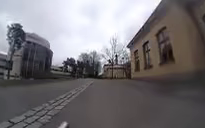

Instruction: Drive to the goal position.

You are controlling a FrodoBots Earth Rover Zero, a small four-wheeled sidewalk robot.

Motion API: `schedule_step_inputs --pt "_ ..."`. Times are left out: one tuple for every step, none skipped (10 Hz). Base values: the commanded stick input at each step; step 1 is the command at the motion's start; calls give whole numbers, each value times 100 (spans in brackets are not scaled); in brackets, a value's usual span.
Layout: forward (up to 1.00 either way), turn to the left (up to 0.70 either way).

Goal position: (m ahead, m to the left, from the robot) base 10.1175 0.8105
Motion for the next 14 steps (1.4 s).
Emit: schedule_step_inputs --pt "100 0" --pt "100 0" --pt "100 0" --pt "100 0" --pt "100 0" --pt "100 0" --pt "100 0" --pt "100 -18" --pt "100 -40" --pt "100 -40" --pt "100 -40" --pt "100 -14" --pt "100 0" --pt "100 0"
